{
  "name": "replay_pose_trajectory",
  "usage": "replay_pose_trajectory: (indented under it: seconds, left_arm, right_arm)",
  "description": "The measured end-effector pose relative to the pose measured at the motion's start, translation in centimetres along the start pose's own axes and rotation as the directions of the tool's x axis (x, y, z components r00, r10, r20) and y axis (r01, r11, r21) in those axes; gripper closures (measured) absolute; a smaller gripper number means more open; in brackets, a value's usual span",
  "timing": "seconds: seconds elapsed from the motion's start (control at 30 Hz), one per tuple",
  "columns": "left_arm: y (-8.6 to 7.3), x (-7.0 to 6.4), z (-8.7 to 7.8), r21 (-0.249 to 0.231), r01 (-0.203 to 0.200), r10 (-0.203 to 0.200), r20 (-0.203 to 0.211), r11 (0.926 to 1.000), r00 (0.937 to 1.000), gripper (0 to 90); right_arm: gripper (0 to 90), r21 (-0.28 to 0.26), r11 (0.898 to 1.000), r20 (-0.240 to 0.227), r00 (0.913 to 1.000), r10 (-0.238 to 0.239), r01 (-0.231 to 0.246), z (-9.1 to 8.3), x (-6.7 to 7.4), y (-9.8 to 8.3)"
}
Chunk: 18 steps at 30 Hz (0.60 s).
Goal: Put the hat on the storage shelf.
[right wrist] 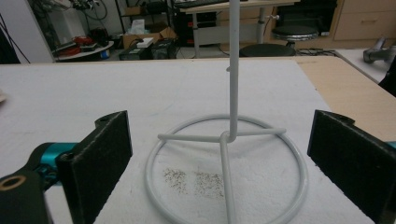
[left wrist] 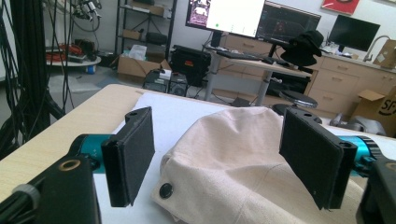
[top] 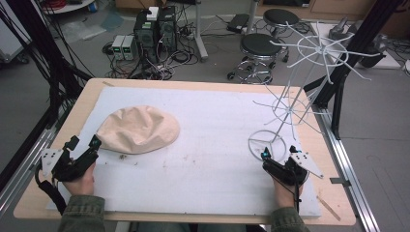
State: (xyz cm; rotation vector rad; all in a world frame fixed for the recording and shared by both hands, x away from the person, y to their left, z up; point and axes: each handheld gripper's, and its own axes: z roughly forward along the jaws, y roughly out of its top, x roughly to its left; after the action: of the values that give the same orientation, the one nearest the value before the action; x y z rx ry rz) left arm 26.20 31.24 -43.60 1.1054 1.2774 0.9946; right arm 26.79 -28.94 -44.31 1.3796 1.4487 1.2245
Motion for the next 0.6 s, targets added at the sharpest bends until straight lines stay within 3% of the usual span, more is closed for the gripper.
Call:
replay_pose_trajectory:
  seconds: [0.47, 0.6]
  left_arm:
    - [0.19, -0.36, 0.87, 0.002, 0.006, -0.006, 0.02, 1.0, 0.9998, 24.9]
    - [0.52, -0.44, 1.01, 0.004, 0.015, -0.015, 0.046, 0.9999, 0.9988, 25.5]
  right_arm:
    - [5.6, -0.001, 1.0, -0.002, 1.0, 0.004, -0.004, -0.17, -0.18, -0.01]
    - [5.6, -0.004, 1.0, -0.006, 1.0, 0.002, -0.002, -0.15, -0.16, -0.02]
